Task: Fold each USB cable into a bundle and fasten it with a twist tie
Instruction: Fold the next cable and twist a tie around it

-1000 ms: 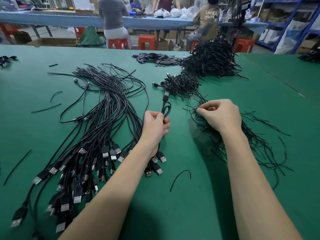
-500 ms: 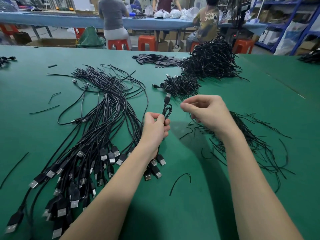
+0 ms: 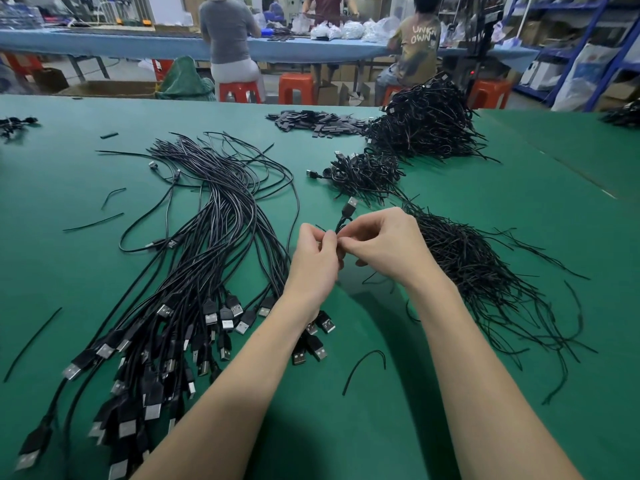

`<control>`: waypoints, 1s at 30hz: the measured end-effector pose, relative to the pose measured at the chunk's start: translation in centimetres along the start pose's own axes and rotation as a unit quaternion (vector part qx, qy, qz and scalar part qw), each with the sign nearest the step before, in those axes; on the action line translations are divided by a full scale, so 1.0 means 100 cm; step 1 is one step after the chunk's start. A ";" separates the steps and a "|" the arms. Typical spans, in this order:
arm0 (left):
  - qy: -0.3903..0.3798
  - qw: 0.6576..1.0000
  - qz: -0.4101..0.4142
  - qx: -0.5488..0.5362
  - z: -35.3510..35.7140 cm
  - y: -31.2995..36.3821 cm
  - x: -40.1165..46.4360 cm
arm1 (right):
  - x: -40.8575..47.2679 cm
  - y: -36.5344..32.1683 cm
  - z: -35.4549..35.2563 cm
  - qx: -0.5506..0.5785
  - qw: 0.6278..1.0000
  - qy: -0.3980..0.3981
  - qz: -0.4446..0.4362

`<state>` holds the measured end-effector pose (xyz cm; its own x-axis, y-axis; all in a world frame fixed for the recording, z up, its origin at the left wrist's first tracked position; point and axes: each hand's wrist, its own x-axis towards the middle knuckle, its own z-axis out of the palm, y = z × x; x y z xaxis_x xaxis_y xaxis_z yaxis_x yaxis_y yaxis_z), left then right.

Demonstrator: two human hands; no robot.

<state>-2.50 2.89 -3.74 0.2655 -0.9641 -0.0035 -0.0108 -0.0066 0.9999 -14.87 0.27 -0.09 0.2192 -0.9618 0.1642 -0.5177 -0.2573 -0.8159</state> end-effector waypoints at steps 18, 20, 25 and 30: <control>-0.375 0.925 0.024 0.053 -0.027 0.025 -0.002 | -0.008 0.022 -0.046 0.258 0.955 -0.085 0.120; -0.341 0.922 0.081 0.163 -0.026 0.024 -0.001 | -0.009 0.019 -0.051 0.177 0.980 -0.064 0.072; -0.197 0.930 0.179 0.252 -0.015 0.011 -0.004 | 0.000 0.004 -0.045 -0.023 0.999 -0.004 -0.040; -0.095 0.983 0.097 0.121 -0.014 0.005 0.003 | 0.001 -0.005 -0.031 -0.007 0.997 -0.022 -0.070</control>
<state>-1.05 3.01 -3.20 0.0521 -0.9855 0.1613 -0.2796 0.1406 0.9498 -17.17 0.05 2.11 0.3259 -0.9116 0.2504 -0.4917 -0.3897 -0.7787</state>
